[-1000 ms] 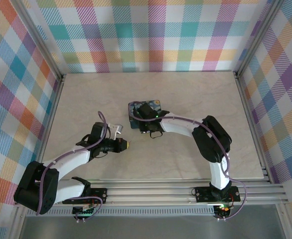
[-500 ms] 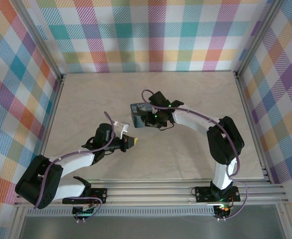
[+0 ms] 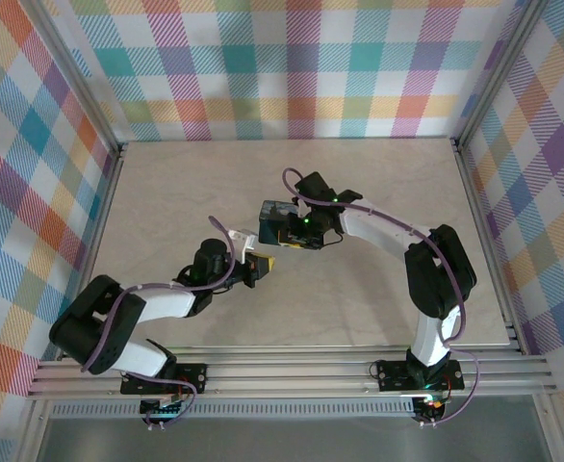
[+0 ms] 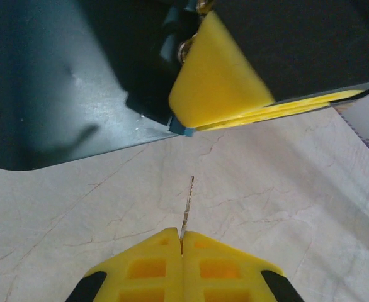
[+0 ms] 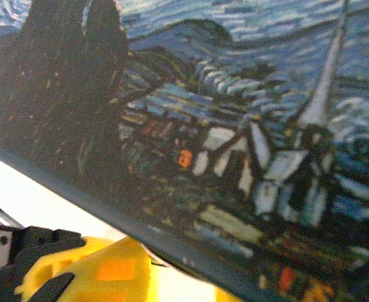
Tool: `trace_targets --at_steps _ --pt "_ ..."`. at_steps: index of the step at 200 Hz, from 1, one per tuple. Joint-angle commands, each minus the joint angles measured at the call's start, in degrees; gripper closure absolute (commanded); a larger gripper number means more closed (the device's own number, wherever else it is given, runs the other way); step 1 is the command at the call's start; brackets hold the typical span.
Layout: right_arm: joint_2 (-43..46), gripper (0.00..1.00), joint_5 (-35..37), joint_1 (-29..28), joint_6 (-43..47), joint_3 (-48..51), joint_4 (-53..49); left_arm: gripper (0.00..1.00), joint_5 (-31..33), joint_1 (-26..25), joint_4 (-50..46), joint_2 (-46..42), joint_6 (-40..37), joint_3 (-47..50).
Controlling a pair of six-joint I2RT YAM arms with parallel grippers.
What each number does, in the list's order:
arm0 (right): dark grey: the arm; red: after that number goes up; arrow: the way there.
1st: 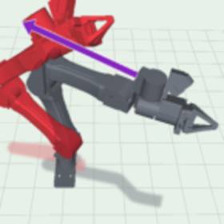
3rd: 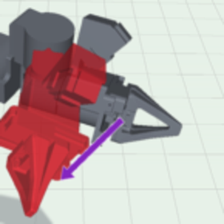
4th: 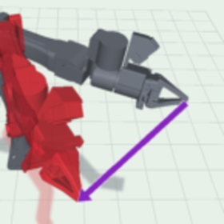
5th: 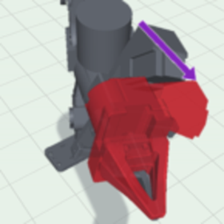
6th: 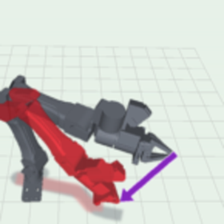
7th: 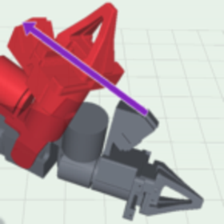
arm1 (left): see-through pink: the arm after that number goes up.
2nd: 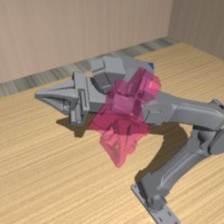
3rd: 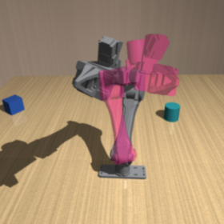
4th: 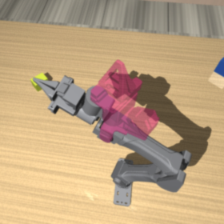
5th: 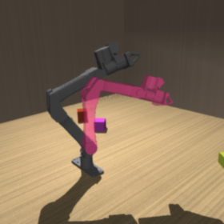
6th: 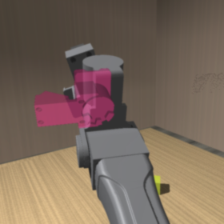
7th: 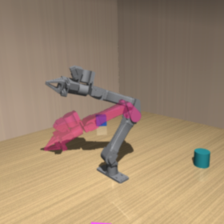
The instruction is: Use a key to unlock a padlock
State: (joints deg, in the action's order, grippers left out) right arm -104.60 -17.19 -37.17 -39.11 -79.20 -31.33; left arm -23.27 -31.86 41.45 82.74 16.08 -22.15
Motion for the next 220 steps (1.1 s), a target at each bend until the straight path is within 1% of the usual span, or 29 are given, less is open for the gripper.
trace_targets --at_steps 1,43,75,220 --pt "2.81 1.00 -3.58 0.57 -1.38 -0.79 1.82 1.00 -0.40 -0.40 8.32 2.78 2.57 0.19" --pt "3.26 1.00 -4.38 1.04 -1.58 0.03 2.12 1.00 -1.76 -0.39 12.43 7.32 4.66 -1.30" --pt "3.64 1.00 -4.59 1.39 -1.59 0.94 2.53 1.00 -2.09 -0.37 14.08 8.81 5.76 -1.93" --pt "3.45 1.00 -5.29 2.10 -1.95 3.07 4.59 1.00 -2.27 -0.37 13.57 6.37 7.80 -2.83"
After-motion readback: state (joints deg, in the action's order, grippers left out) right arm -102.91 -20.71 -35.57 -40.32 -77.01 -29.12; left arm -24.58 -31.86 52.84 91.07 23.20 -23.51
